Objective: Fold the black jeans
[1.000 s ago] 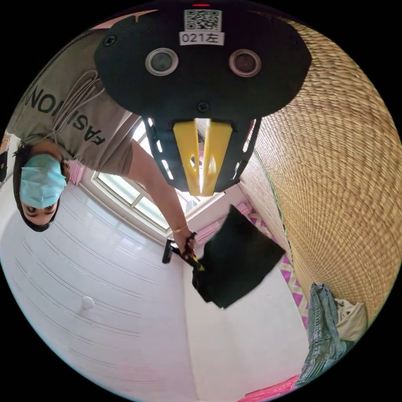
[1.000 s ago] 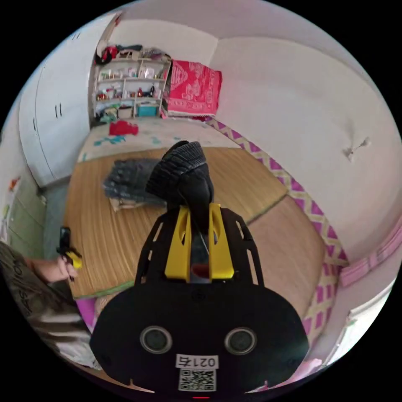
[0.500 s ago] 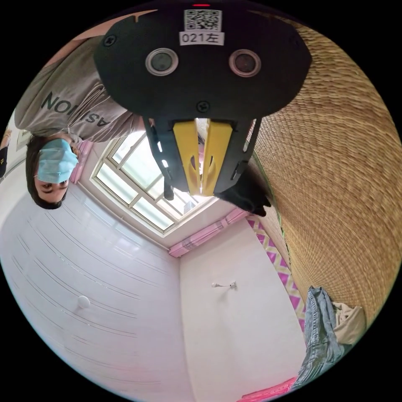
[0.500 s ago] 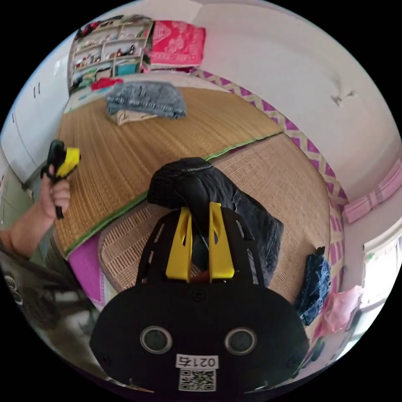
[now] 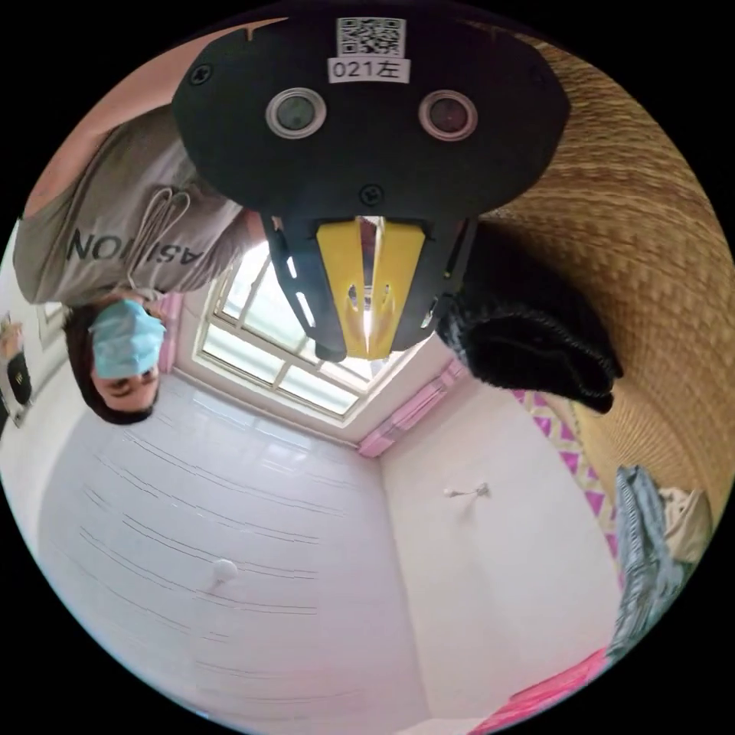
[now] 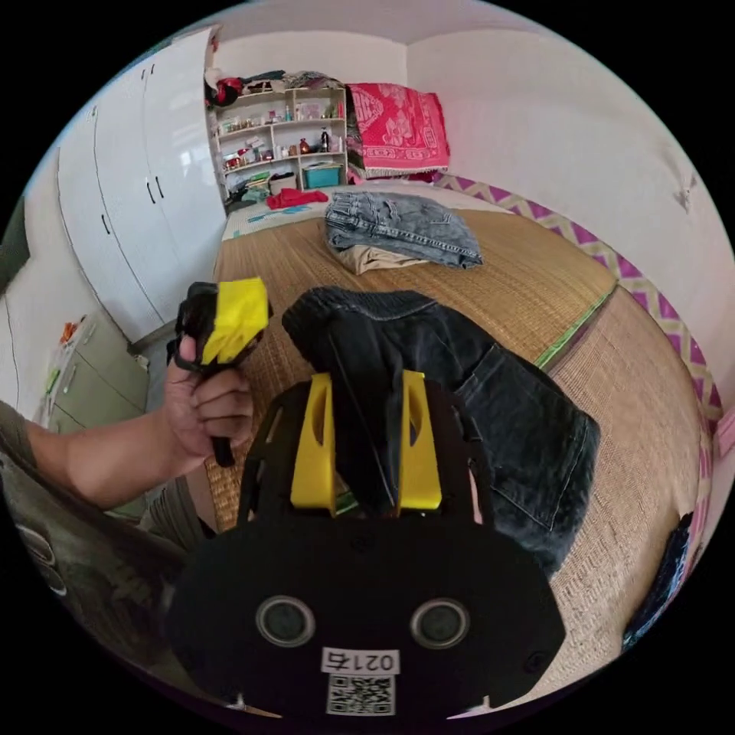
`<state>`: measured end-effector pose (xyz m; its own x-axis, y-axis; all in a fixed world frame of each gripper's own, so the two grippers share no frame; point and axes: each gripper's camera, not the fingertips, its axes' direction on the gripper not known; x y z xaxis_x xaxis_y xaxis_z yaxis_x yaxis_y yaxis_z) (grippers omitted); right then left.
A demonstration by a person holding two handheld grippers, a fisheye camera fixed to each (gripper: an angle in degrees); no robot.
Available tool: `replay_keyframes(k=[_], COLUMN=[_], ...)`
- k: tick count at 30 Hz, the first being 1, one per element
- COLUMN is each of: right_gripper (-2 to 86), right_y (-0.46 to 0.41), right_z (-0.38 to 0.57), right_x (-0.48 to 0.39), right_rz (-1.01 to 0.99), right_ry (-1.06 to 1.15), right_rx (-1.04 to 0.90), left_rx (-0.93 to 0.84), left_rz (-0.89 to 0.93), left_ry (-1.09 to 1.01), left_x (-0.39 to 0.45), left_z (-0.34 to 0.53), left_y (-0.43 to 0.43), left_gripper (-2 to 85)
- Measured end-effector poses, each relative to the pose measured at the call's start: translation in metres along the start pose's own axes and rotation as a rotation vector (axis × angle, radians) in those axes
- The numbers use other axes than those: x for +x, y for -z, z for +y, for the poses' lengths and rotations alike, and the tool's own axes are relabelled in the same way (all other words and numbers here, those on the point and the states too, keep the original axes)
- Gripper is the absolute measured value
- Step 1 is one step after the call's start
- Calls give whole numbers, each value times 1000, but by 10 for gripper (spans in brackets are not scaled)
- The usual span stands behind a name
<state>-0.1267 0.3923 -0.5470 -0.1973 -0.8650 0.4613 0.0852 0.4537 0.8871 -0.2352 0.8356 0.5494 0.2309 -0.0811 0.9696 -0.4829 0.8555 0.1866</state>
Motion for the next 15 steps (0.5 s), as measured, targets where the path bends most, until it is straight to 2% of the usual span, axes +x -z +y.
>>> replay_keyframes(k=[4, 8, 10, 11, 13, 15], right_gripper=[157, 137, 111, 94, 82, 83], right_y=[-9, -34, -52, -52, -28, 2], right_z=[31, 57, 68, 77, 93, 128], right_x=[-41, -87, -98, -91, -50, 35], right_rz=[90, 179, 246, 254, 96, -252], right_ry=[166, 284, 302, 244, 58, -235], right_rx=[-15, -35, -76, -52, 23, 117], left_rx=[24, 16, 15, 17, 15, 10], left_rz=[53, 63, 66, 65, 63, 57], left_ry=[-48, -41, -42, -42, -42, -33], left_x=[-1, -16, -24, -30, -41, -53], left_z=[5, 8, 10, 11, 12, 14], left_y=[0, -6, -8, -9, -12, -16], left_gripper=[-9, -9, -9, -9, -9, -9])
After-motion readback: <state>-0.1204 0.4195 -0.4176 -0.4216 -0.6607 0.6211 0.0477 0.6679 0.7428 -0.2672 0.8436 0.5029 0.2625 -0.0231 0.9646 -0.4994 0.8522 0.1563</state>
